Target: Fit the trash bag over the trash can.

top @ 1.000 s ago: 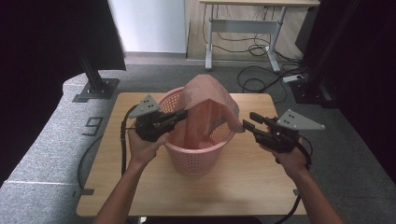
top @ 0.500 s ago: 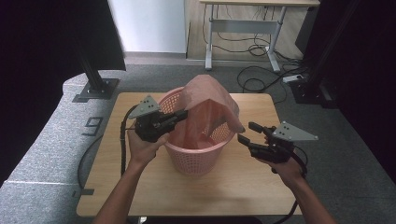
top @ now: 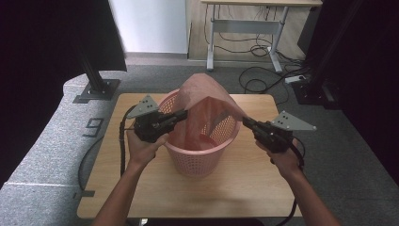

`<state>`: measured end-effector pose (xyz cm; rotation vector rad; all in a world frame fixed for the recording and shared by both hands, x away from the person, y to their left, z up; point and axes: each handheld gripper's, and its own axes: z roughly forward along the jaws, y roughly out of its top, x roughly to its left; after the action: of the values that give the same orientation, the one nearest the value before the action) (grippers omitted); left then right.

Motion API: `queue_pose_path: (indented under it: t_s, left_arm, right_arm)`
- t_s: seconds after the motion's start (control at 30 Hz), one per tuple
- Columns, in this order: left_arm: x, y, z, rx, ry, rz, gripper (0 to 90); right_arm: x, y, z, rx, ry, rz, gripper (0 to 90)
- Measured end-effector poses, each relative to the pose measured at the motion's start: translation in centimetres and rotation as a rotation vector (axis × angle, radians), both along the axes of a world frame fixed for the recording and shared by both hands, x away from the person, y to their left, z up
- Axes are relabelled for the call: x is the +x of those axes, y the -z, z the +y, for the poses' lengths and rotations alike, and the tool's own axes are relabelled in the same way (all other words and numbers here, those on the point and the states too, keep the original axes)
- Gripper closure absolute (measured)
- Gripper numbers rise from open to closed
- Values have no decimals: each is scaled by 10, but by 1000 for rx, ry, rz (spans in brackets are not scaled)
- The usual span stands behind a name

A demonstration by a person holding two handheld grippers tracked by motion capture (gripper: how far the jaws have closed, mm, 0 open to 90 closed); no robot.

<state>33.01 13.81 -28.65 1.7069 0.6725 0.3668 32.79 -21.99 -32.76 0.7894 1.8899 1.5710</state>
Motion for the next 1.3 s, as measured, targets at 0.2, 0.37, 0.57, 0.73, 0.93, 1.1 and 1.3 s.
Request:
queue_pose_path:
  t_s: [0.2,0.37,0.57,0.73,0.93,1.1,1.3]
  left_arm:
    - [-1,-11,-8,5,23,-26,900]
    - [-3,-14,-16,38,52,-37,899]
    - [-1,-7,-17,57,66,-20,899]
    - [-1,-6,-20,80,74,-20,899]
    - [-1,-9,-23,77,81,-22,899]
    - [-1,-7,-21,75,76,-16,899]
    - [1,-2,-18,68,74,4,899]
  right_arm:
    - [2,-40,-15,4,69,-55,884]
    - [-5,-64,-34,18,114,-95,881]
    - [-4,-49,-52,23,143,-59,881]
    - [-1,-46,-56,27,146,-54,881]
    - [-2,-67,-55,24,153,-96,880]
    - [2,-65,-50,12,157,-72,868]
    - [23,-22,-42,-18,196,92,653]
